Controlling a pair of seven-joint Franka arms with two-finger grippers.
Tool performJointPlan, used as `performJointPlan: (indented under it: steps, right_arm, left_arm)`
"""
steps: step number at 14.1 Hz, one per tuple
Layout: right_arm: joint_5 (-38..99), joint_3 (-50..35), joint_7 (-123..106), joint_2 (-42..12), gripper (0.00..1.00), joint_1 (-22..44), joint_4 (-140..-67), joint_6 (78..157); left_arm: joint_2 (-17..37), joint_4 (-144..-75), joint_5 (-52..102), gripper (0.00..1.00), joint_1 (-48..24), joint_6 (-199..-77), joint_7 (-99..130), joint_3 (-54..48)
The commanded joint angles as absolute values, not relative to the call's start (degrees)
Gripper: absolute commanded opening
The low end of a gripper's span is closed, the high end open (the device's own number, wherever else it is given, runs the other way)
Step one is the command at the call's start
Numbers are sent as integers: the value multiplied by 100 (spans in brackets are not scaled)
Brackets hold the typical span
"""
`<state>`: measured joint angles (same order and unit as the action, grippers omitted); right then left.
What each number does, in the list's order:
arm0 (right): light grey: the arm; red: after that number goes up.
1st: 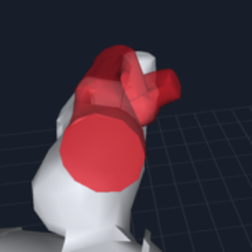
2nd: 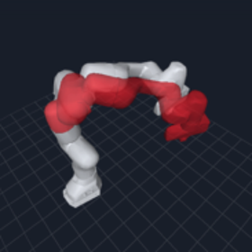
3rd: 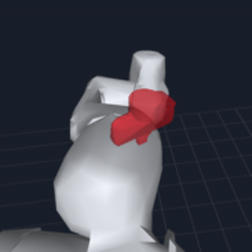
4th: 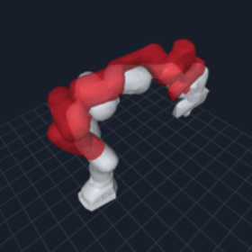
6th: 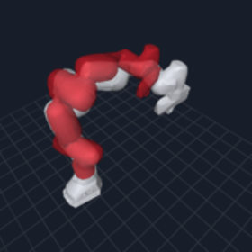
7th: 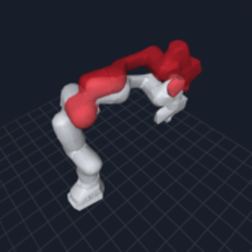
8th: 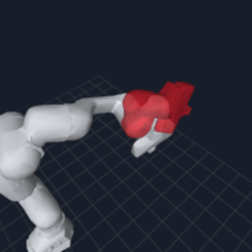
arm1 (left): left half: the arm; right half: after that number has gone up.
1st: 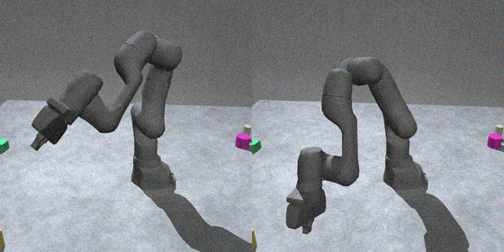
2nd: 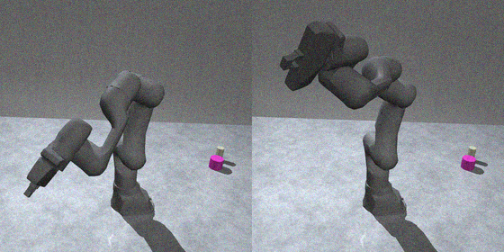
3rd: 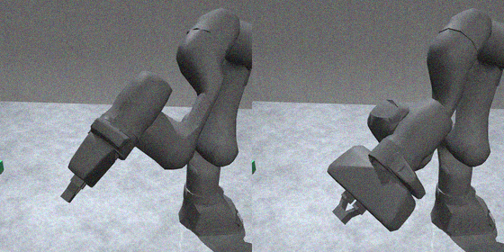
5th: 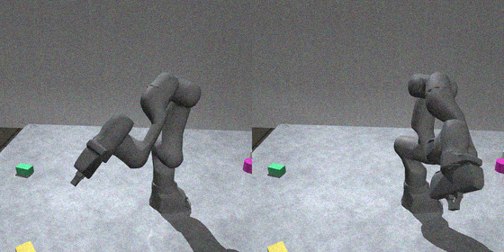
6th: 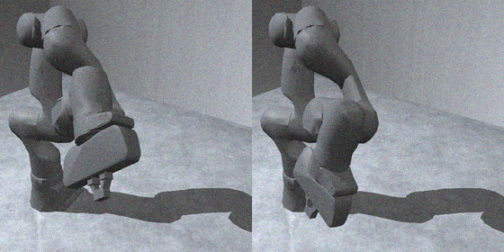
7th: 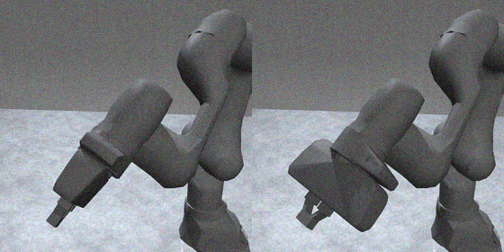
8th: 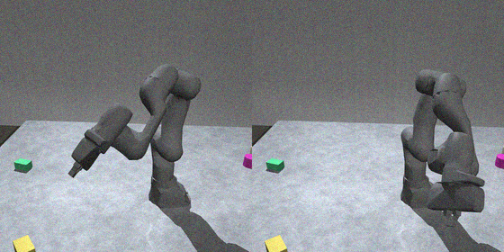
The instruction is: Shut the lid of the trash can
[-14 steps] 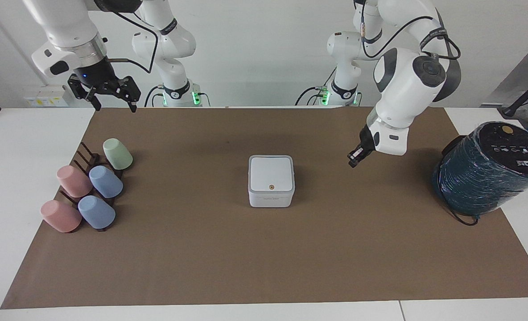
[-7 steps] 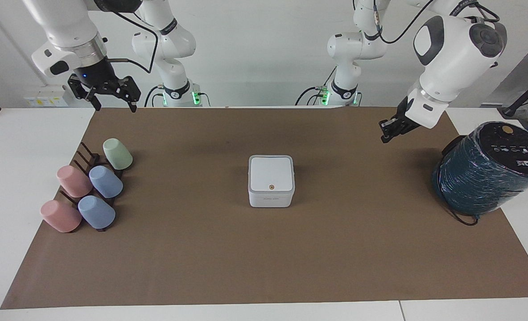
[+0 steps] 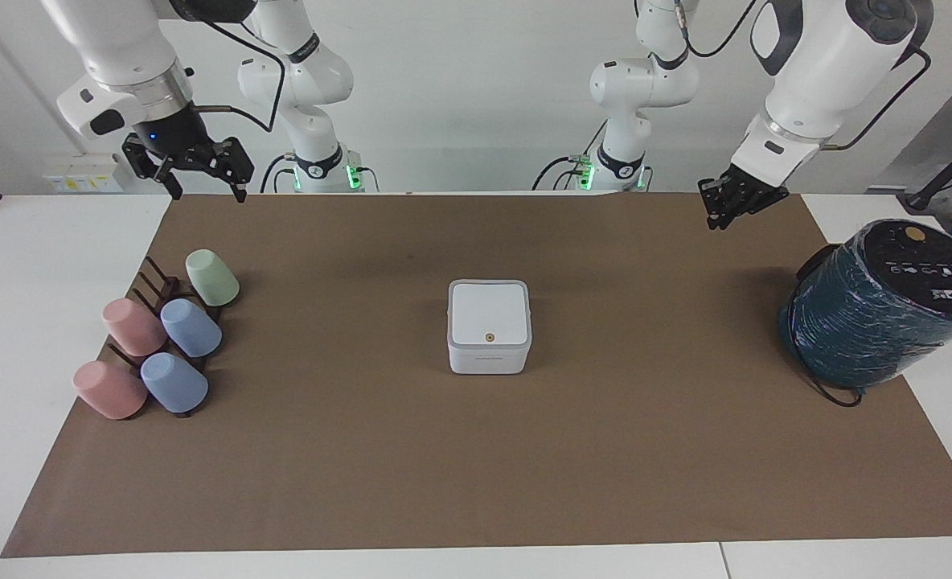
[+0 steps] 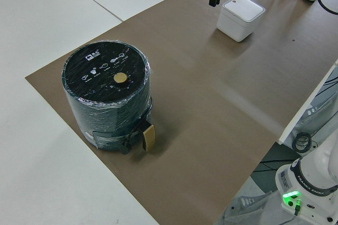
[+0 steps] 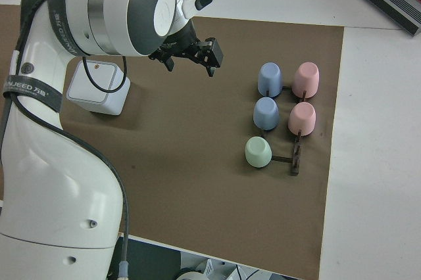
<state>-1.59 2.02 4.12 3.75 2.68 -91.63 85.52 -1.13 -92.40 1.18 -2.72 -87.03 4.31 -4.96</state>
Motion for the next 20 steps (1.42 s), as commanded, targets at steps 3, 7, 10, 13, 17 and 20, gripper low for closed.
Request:
performJointPlan:
  steps: [3, 7, 10, 13, 17, 20]
  right_arm:
    - [-114, 193, 299, 466, 100, 246, -9237, 8525]
    - [-114, 193, 299, 466, 100, 246, -9237, 8525]
    - [-114, 193, 299, 466, 100, 246, -9237, 8525]
    - [-114, 193, 299, 466, 100, 246, -9237, 8517]
    - [-114, 193, 299, 466, 100, 246, -9237, 8525]
    - [-114, 193, 299, 466, 100, 246, -9237, 8525]
  left_arm:
    - [-211, -9272, -18, 66, -316, -9140, -121, -475]
    - [-211, -9290, -18, 80, -255, -9465, -308, -466]
    - [-211, -9325, -9, 100, -255, -9501, -299, -466]
    - [-220, -9352, -9, 100, -246, -9492, -229, -448]
    - [-386, -9667, -9, 100, -246, -9527, -211, -440]
    - [-448, -9782, -9, 100, -237, -9641, -211, -431]
